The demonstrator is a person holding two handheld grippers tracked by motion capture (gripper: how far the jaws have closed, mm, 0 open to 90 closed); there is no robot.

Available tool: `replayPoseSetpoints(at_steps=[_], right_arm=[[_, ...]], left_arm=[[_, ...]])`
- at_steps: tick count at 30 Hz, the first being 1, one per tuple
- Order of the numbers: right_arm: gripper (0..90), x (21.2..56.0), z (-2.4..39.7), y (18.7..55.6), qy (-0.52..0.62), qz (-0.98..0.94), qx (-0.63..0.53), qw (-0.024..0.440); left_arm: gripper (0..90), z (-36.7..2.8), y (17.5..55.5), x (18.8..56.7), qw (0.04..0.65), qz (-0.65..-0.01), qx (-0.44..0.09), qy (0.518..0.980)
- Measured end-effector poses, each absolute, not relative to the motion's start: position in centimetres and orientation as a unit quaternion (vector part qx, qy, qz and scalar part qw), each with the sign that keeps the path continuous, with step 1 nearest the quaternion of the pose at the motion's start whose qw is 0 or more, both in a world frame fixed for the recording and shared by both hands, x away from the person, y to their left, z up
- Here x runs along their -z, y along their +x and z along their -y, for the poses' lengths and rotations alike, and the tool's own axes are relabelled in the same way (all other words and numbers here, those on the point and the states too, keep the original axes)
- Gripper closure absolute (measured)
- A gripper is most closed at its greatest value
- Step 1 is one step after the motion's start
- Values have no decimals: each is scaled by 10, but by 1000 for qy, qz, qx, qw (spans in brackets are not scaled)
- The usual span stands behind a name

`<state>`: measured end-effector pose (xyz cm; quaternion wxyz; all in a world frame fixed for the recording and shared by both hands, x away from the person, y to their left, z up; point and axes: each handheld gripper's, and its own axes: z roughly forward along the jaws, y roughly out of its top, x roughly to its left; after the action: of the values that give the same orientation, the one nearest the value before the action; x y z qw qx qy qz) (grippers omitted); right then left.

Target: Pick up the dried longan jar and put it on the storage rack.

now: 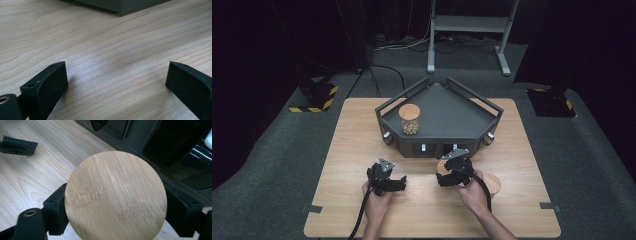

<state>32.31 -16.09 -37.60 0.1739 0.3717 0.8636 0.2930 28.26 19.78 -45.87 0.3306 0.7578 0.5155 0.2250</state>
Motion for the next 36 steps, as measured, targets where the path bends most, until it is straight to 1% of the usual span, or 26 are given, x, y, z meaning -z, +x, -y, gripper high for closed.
replayPoseSetpoints(at_steps=[1,8,17,23,36], right_arm=[[231,376,161,322,370,-863,-295,176],[236,379,161,318,366,-861,-300,185],[238,376,166,317,366,-858,-313,178],[238,362,174,314,356,-856,-332,171],[239,337,187,317,350,-859,-337,163]], left_arm=[[41,-198,283,459,331,-516,-225,758],[41,-198,283,459,331,-515,-225,758],[41,-198,283,459,331,-515,-225,758],[41,-198,283,459,330,-515,-225,758],[41,-198,283,459,331,-515,-225,758]])
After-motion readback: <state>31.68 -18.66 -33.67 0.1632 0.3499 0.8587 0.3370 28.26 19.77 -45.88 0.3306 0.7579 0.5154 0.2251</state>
